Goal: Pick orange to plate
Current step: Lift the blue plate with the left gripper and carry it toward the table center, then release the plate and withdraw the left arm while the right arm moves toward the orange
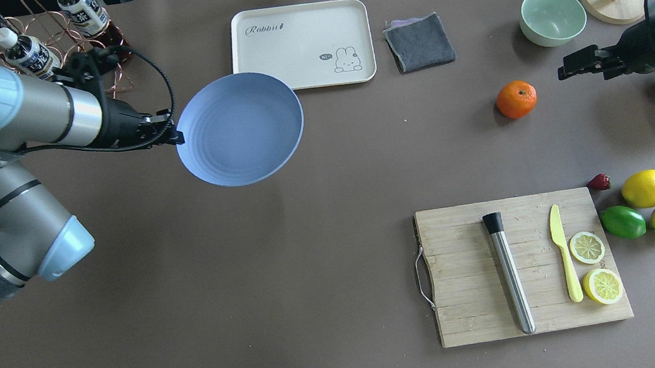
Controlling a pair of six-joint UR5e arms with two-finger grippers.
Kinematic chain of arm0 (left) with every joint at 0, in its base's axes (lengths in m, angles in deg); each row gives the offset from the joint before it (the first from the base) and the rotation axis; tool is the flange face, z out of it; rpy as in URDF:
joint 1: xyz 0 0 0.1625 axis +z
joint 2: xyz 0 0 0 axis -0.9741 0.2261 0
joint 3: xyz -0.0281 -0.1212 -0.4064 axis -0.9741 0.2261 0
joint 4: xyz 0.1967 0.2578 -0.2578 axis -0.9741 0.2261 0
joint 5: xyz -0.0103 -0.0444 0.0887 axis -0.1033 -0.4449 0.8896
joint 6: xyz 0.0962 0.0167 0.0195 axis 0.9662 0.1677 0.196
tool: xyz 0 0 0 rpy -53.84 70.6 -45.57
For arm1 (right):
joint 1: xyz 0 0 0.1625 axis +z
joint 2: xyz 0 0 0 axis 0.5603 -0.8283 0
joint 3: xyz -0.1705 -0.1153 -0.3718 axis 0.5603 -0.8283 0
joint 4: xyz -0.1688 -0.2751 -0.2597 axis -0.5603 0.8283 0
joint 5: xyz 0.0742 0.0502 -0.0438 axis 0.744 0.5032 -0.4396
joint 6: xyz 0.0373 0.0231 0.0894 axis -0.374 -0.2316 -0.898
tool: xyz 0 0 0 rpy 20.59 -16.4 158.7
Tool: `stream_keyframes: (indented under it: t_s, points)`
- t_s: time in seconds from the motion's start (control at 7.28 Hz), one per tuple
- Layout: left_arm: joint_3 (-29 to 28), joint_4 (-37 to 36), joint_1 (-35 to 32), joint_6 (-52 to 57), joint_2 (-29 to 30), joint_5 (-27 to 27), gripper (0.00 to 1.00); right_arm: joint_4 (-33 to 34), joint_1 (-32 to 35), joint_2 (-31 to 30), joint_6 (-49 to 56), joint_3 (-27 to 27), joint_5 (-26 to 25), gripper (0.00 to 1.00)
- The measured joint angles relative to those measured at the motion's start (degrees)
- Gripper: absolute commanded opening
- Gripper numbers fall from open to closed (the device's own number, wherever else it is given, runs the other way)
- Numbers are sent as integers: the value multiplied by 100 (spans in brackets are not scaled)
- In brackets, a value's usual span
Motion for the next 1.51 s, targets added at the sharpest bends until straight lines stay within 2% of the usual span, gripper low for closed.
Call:
stream_keyframes:
  t_s: [0.41,0.82,0.96,1.1,1.37,1.51]
  points:
    - [-430,-369,684,-33,545,830,0,-1,0,-6,-3,6,0,100]
    - [-654,-343,896,-39,691,1056,0,-2,0,-5,-3,2,-2,100]
    - [-665,-335,949,-35,690,1117,82,0,0,-1,-3,-1,-8,100]
    - [-666,-335,983,-20,681,1147,98,2,0,1,-1,-1,-13,100]
    - [-533,-363,907,30,600,1135,98,5,0,17,5,-2,-19,100]
    - [-276,-402,631,228,382,880,98,17,-8,39,5,-8,-21,100]
